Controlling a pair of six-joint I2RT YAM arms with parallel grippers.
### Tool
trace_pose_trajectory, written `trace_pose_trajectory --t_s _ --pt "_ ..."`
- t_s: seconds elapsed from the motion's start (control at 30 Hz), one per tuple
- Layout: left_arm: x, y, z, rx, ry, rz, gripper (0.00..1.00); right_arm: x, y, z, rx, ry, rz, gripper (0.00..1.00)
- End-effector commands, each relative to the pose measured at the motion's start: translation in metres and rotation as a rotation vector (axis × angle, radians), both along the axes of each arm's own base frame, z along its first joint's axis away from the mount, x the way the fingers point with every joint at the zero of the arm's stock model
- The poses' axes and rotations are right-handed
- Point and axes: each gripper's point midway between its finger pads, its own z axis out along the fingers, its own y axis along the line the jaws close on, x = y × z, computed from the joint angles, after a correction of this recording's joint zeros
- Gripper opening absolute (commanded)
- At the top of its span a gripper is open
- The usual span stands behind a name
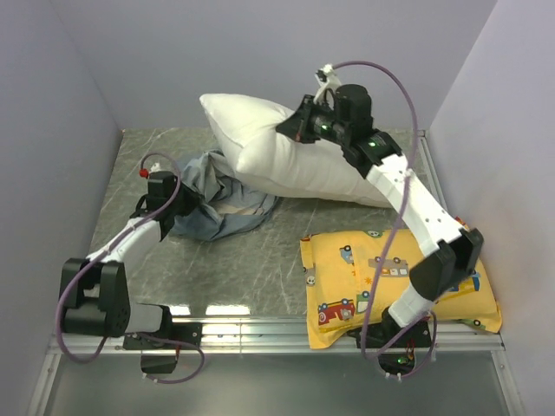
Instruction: Remove the pillowcase from the pillow
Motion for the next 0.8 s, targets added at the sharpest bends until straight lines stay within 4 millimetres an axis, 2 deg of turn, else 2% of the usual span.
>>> trace_pose_trajectory --t_s 0.0,0.03,0.07,0.1,0.13,0.17,0.2,0.23,0.27,0.3,0.33,0.37,0.4,0.47,0.5,0.57,0.63,0.67,0.7,0.73,0.77 --pt "-0.021 -0.004 0.006 0.013 -0.028 -0.059 0.12 0.022 0.039 0.056 0.116 -0.169 -0.005 0.0" --pt "-0.024 -0.005 0.01 0.016 -0.041 -0.07 0.21 0.026 0.046 0.063 0.117 -0.184 -0.01 0.0" --pt "-0.033 -0.003 0.013 0.024 -0.044 -0.072 0.26 0.028 0.057 0.059 0.109 -0.181 -0.004 0.0" --pt "-0.038 -0.002 0.015 0.039 -0.035 -0.074 0.32 0.042 0.071 0.036 0.072 -0.152 -0.018 0.0" --pt "-0.041 0.0 0.02 0.05 -0.047 -0.073 0.45 0.036 0.088 0.034 0.067 -0.152 0.002 0.0" --pt "-0.043 0.003 0.037 0.064 -0.089 -0.065 0.51 0.039 0.097 0.025 0.059 -0.139 0.007 0.0" --pt "-0.046 0.006 0.045 0.076 -0.106 -0.06 0.56 0.046 0.111 -0.002 0.037 -0.095 0.015 0.0" --pt "-0.052 0.009 0.048 0.096 -0.098 -0.058 0.65 0.041 0.125 -0.011 0.039 -0.081 0.038 0.0" --pt "-0.052 0.012 0.063 0.11 -0.128 -0.045 0.68 0.042 0.133 -0.023 0.035 -0.064 0.048 0.0" --pt "-0.055 0.017 0.081 0.128 -0.171 -0.025 0.7 0.042 0.146 -0.045 0.02 -0.028 0.063 0.0" --pt "-0.061 0.019 0.085 0.147 -0.166 -0.031 0.72 0.041 0.154 -0.054 0.016 -0.019 0.072 0.0" --pt "-0.064 0.019 0.11 0.149 -0.223 -0.029 0.72 0.033 0.167 -0.064 0.005 -0.006 0.095 0.0" --pt "-0.065 0.028 0.118 0.177 -0.235 0.01 0.73 0.034 0.176 -0.086 -0.024 0.016 0.103 0.0" --pt "-0.068 0.03 0.142 0.192 -0.288 0.015 0.74 0.026 0.193 -0.108 -0.058 0.042 0.113 0.0" --pt "-0.068 0.03 0.149 0.197 -0.303 0.006 0.74 0.029 0.199 -0.134 -0.093 0.072 0.12 0.0" --pt "-0.066 0.027 0.16 0.199 -0.326 -0.01 0.74 0.028 0.203 -0.159 -0.135 0.093 0.119 0.0" --pt "-0.064 0.025 0.162 0.215 -0.326 -0.037 0.73 0.026 0.201 -0.19 -0.181 0.102 0.121 0.0" --pt "-0.062 0.025 0.165 0.223 -0.33 -0.042 0.73 0.024 0.199 -0.194 -0.192 0.102 0.126 0.03" --pt "-0.059 0.024 0.162 0.23 -0.318 -0.05 0.73 0.025 0.193 -0.187 -0.2 0.082 0.113 0.14" --pt "-0.058 0.025 0.163 0.249 -0.324 -0.061 0.74 0.022 0.187 -0.19 -0.213 0.084 0.108 0.22" --pt "-0.058 0.025 0.164 0.255 -0.327 -0.064 0.75 0.021 0.182 -0.181 -0.209 0.064 0.103 0.3"
